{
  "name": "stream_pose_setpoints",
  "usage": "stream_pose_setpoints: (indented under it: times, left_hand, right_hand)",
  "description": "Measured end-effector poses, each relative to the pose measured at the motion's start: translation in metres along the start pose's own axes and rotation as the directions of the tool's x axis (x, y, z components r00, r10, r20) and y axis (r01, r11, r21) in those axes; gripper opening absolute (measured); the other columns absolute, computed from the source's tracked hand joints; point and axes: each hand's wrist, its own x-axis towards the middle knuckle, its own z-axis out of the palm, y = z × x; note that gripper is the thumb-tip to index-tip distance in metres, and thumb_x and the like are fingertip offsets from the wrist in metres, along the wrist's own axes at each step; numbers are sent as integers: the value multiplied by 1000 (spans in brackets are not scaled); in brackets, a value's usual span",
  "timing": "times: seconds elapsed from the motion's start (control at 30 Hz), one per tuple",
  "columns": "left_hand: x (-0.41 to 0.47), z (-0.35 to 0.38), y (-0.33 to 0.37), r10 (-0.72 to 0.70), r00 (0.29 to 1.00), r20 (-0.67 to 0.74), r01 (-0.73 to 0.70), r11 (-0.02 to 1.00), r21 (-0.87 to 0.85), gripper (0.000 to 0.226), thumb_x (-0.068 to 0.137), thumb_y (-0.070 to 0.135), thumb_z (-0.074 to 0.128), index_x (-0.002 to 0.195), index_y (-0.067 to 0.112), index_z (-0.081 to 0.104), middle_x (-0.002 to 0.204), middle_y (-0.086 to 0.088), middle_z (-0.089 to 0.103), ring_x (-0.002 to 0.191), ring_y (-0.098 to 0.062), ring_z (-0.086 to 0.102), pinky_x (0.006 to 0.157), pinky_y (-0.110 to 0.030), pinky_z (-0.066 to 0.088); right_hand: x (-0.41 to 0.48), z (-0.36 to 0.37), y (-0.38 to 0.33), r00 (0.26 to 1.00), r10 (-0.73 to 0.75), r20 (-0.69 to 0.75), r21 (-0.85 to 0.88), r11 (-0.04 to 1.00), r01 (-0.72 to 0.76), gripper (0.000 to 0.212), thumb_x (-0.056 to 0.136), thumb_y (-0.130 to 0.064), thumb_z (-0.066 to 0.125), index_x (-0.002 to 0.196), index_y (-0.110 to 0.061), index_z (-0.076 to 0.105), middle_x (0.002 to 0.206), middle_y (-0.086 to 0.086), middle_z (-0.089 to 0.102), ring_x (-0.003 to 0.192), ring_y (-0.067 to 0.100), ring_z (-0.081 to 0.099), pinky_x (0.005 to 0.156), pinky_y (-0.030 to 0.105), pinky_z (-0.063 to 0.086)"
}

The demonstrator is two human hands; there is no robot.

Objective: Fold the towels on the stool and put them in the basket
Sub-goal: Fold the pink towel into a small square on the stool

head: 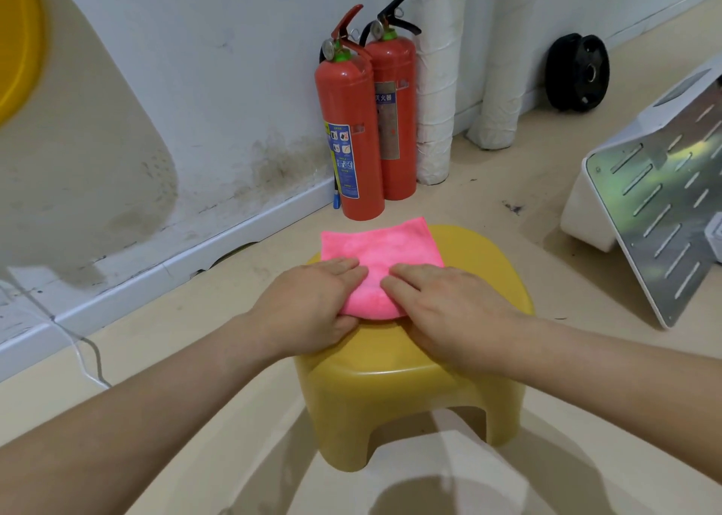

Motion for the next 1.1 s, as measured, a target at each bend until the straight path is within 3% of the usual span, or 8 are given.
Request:
stream_pose_setpoints:
  times: [0.07,0.2,0.27,0.43,0.57,0.87,1.0,1.1]
  left_hand:
    - [-2,-12,-4,19,999,41,-16,997,-77,71,73,41,40,141,21,46,151,-1,40,138,-16,38,109,-28,34]
    - [-2,-28,-17,28,985,169,-15,997,-78,45,62,32,40,92,17,69,110,2,64,106,-19,48,90,-34,45]
    - [-1,-32,-17,20,970,243,-4,998,-69,34,58,32,41,77,13,63,87,-3,63,87,-17,47,77,-37,49]
    - [-2,-39,-18,-37,950,311,105,973,-204,33,63,37,43,80,15,59,74,-1,60,75,-18,54,66,-33,47]
    - [-2,-39,-33,-152,935,320,297,828,-475,29,56,35,52,67,9,55,60,1,38,59,-15,37,58,-33,32]
    - [8,-14,-37,-462,856,233,460,474,-751,36,71,35,59,81,2,68,68,-1,55,61,-15,49,58,-26,42]
    - [12,4,-31,-594,804,11,422,558,-714,23,75,40,58,80,21,70,72,4,68,73,-18,63,65,-30,49]
    - [16,9,-30,-572,812,-117,414,706,-575,18,78,39,59,92,30,66,72,6,65,77,-20,61,69,-29,46]
  right_hand:
    - [-1,-2,5,998,53,13,2,999,-53,41,79,-18,52,120,-18,47,119,5,56,104,29,58,75,37,47]
    - [1,-15,8,993,-80,87,-113,990,89,35,60,-6,64,78,-19,36,60,2,56,47,28,45,41,28,27]
    - [3,-24,6,988,-85,132,-121,987,101,23,73,-10,53,82,-20,34,71,3,61,60,30,50,54,33,42]
    - [2,-36,6,957,-35,287,69,997,16,42,77,-49,53,111,-25,48,103,-1,53,100,22,52,83,38,44]
    - [2,-20,2,990,-138,-2,62,988,138,19,85,-35,51,95,-19,51,95,3,59,88,28,57,68,36,41]
    - [32,-15,30,955,261,140,593,751,-292,32,93,-42,53,72,-19,50,72,-5,54,77,21,52,68,34,38]
    - [43,-3,28,911,385,148,565,723,-397,29,89,-38,59,73,-16,51,77,2,58,80,24,53,69,35,41]
    - [48,0,26,898,408,165,501,750,-432,23,87,-39,61,99,-20,56,100,4,59,97,24,55,83,36,46]
